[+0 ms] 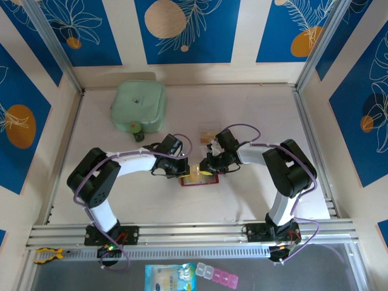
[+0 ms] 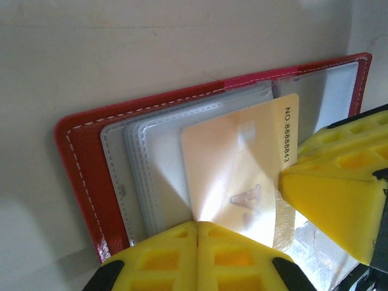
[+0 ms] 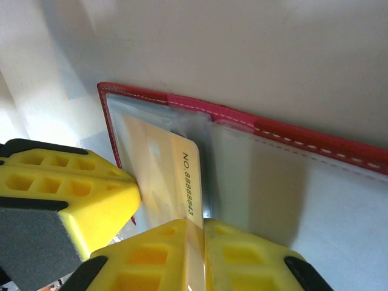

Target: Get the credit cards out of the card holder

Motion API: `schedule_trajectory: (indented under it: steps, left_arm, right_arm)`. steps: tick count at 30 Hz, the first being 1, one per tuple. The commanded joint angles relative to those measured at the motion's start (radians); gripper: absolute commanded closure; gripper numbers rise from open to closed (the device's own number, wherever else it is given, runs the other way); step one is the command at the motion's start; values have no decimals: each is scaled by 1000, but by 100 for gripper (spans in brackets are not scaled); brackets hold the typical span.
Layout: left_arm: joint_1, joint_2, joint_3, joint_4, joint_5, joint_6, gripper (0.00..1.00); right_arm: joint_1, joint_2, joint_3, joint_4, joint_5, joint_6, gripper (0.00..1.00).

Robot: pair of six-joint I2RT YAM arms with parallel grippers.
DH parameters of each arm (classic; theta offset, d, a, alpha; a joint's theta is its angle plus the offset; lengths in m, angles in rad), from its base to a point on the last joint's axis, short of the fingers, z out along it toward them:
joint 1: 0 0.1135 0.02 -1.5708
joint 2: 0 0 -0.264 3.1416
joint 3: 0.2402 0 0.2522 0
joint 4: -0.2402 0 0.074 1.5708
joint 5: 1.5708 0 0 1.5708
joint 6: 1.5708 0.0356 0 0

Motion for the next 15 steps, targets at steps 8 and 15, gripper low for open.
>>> schedule_trajectory:
  steps: [8, 15]
  left_arm:
    - [-6, 17, 2, -47, -28, 17, 94]
    - [-6, 9, -5, -43, -30, 15, 94]
  right_arm:
    - [-18, -41, -47, 13, -11, 7, 93]
    - [-46, -96, -78, -28, 10, -21, 95]
